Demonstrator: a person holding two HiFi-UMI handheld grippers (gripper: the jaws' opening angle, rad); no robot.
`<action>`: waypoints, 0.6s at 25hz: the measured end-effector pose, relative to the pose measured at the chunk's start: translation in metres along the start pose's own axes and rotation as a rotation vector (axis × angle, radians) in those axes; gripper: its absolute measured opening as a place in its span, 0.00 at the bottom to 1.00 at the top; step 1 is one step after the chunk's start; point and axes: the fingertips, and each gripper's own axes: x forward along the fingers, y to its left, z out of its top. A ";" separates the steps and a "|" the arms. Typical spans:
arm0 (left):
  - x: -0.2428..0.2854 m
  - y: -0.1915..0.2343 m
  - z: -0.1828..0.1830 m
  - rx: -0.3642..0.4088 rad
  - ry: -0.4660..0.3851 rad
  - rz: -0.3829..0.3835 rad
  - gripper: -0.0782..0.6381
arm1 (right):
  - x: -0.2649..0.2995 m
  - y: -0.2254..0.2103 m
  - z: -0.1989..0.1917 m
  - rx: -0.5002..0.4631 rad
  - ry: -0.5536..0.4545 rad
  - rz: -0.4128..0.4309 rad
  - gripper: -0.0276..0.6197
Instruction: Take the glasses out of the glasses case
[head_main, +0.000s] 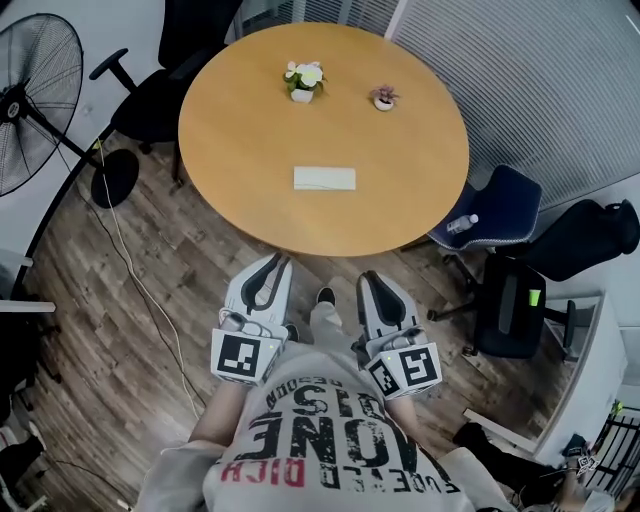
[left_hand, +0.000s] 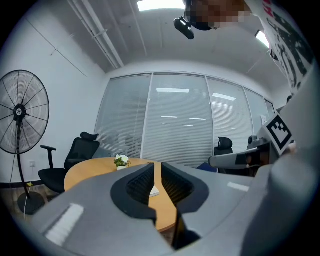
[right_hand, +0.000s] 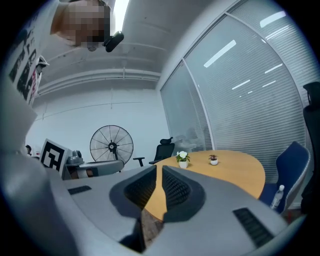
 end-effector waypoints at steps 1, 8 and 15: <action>0.006 0.000 0.001 -0.006 0.001 0.006 0.18 | 0.004 -0.007 0.002 -0.003 0.000 0.006 0.08; 0.054 0.004 0.012 0.009 -0.032 0.056 0.18 | 0.035 -0.057 0.021 -0.031 -0.001 0.049 0.08; 0.102 0.001 0.018 0.008 -0.066 0.095 0.18 | 0.060 -0.097 0.032 -0.052 0.007 0.099 0.08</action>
